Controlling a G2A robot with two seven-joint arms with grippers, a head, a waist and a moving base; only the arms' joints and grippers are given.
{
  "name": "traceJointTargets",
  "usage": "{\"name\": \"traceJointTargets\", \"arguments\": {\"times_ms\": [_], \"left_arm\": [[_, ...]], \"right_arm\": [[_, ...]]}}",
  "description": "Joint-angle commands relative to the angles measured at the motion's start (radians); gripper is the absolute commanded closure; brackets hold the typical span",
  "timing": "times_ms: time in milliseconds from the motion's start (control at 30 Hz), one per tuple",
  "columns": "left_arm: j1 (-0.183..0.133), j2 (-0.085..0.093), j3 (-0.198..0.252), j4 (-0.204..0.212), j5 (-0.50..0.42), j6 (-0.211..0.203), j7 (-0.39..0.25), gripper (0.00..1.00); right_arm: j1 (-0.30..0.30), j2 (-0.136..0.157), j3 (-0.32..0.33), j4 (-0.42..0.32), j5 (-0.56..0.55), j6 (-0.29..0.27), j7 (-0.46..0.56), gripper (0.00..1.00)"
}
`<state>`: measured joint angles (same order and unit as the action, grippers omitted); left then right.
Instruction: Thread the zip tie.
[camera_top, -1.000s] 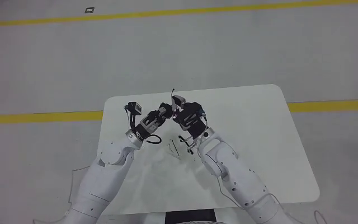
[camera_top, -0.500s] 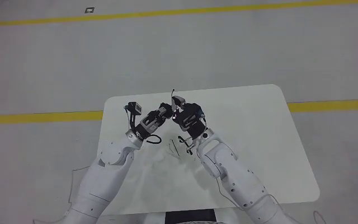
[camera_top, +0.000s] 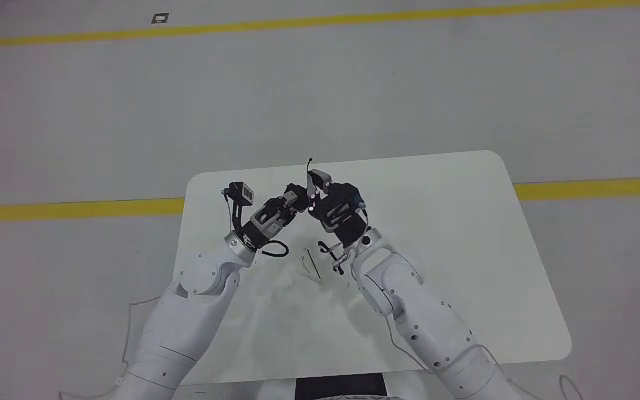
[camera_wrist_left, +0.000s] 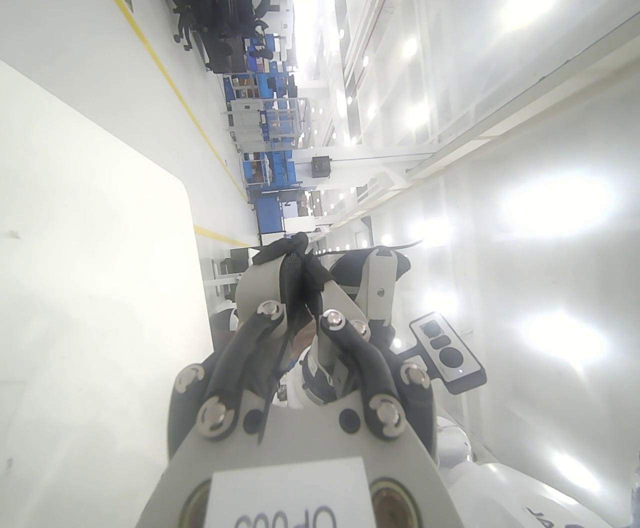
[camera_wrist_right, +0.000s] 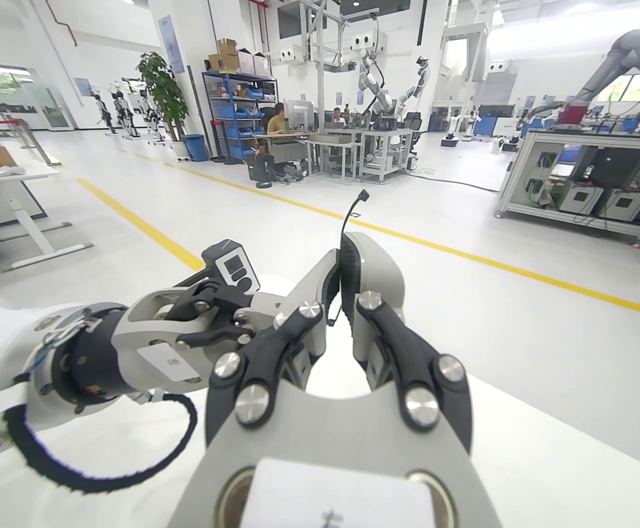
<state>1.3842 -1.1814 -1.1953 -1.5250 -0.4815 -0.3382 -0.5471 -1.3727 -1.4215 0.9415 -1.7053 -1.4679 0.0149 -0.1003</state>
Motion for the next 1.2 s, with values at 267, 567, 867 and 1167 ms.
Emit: {"name": "traceJointTargets", "arguments": {"times_ms": [267, 567, 867, 1167], "left_arm": [[0.000, 0.000, 0.000, 0.000, 0.000, 0.000, 0.000, 1.00], [0.000, 0.000, 0.000, 0.000, 0.000, 0.000, 0.000, 1.00], [0.000, 0.000, 0.000, 0.000, 0.000, 0.000, 0.000, 1.00], [0.000, 0.000, 0.000, 0.000, 0.000, 0.000, 0.000, 1.00]], "right_arm": [[0.005, -0.004, 0.000, 0.016, 0.001, -0.005, 0.007, 1.00], [0.003, -0.006, 0.003, 0.009, 0.001, -0.003, 0.008, 1.00], [-0.004, -0.007, 0.007, -0.005, -0.003, -0.011, 0.002, 1.00], [-0.005, -0.010, 0.004, 0.003, -0.004, -0.008, 0.008, 1.00]]}}
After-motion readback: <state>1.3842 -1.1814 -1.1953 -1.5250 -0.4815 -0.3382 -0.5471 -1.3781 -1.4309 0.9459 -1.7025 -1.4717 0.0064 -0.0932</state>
